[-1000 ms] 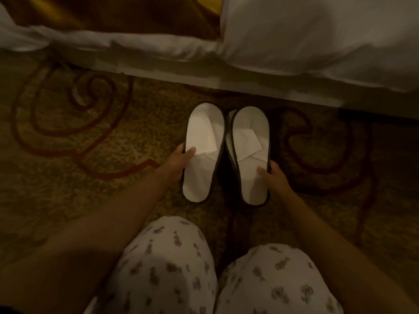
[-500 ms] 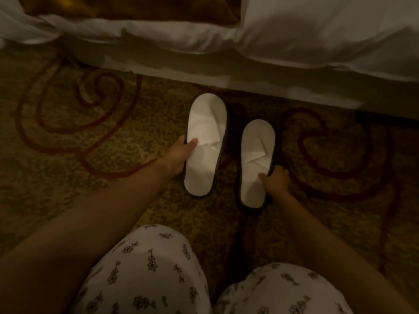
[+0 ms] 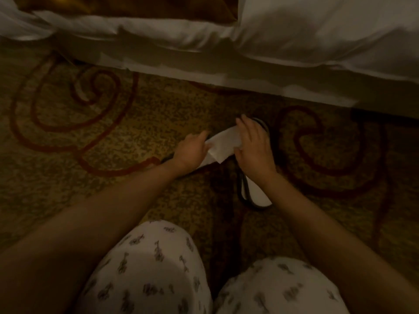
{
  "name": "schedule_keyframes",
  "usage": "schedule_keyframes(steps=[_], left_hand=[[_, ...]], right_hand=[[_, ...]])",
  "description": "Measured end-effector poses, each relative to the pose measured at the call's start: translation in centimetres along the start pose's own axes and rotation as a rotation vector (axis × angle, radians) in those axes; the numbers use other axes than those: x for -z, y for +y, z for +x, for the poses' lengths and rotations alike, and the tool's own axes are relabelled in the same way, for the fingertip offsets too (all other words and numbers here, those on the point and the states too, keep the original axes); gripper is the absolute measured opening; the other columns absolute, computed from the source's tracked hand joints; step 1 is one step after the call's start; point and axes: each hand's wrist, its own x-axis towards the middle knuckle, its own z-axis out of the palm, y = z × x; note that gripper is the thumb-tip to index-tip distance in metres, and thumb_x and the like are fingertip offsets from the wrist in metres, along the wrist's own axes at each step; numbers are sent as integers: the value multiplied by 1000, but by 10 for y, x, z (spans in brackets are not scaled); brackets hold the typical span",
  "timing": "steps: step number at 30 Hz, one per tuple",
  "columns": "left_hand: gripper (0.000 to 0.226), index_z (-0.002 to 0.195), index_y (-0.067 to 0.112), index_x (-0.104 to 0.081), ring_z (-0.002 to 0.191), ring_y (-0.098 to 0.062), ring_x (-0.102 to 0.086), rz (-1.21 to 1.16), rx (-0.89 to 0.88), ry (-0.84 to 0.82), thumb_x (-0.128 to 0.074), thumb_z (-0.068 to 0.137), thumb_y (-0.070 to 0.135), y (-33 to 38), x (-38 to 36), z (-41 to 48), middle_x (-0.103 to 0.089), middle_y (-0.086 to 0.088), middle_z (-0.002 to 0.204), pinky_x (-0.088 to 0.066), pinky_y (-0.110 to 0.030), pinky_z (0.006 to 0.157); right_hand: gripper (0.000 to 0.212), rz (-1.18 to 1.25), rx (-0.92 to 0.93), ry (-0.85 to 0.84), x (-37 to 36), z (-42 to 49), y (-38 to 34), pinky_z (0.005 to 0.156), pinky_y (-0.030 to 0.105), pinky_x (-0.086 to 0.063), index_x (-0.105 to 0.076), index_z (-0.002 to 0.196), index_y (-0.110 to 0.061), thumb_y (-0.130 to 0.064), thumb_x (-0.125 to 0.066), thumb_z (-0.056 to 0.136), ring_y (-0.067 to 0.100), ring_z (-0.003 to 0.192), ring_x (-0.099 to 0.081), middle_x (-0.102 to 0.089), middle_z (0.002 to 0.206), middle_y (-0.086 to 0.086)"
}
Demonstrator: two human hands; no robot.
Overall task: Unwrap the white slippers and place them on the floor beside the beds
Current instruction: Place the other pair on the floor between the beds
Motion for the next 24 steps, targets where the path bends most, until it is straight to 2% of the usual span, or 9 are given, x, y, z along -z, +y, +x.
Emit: schedule_keyframes(steps=[2, 4, 6, 8, 12, 17, 24], left_hand=[[36, 126, 8, -47, 108, -36, -53, 157, -93, -10, -44, 95, 26, 11, 13, -8, -61, -18, 115, -43, -41, 82], [41, 132, 13, -44, 112, -33, -51, 254, -180, -44, -45, 93, 28, 25, 35, -21, -60, -14, 120, -41, -41, 86], [44, 132, 16, -45, 111, -32, -51, 295, -225, -46, -49, 90, 28, 40, 65, -37, -61, -11, 118, -40, -39, 84], [44, 130, 18, -46, 109, -30, -52, 322, -233, -39, -52, 88, 29, 54, 102, -51, -61, -9, 115, -39, -38, 83], [43, 130, 20, -44, 110, -27, -51, 329, -219, -48, -53, 88, 27, 89, 187, -71, -60, -6, 117, -39, -37, 85], [36, 132, 20, -42, 113, -26, -49, 330, -198, -77, -41, 96, 27, 135, 301, -96, -59, -6, 118, -38, -36, 86], [36, 131, 20, -44, 115, -25, -49, 392, -191, -16, -42, 96, 26, 209, 489, -145, -57, -5, 124, -39, -34, 88]], right_hand=[[66, -136, 97, -136, 12, 7, -13, 117, 43, -11, -24, 146, -12, -16, -54, 87, 27, 143, -20, -24, 155, 9], [56, -185, 124, -246, 32, 11, -25, 117, 44, -8, -33, 141, -12, -19, -52, 88, 26, 141, -22, -32, 151, 9], [40, -189, 116, -308, 61, 15, -40, 114, 43, -14, -47, 127, -13, -20, -52, 89, 27, 131, -35, -47, 135, 10], [30, -164, 93, -347, 95, 22, -58, 108, 41, -24, -50, 118, -14, -18, -53, 89, 28, 121, -42, -54, 124, 9], [21, -143, 85, -326, 171, 36, -102, 98, 41, -32, -51, 111, -13, -17, -48, 91, 31, 110, -46, -56, 114, 10], [21, -170, 94, -311, 273, 59, -160, 87, 41, -37, -51, 110, -10, -21, -50, 91, 33, 105, -48, -57, 110, 12], [22, -174, 152, -322, 442, 104, -252, 91, 43, -38, -48, 114, -12, -20, -46, 93, 33, 112, -47, -55, 117, 11]])
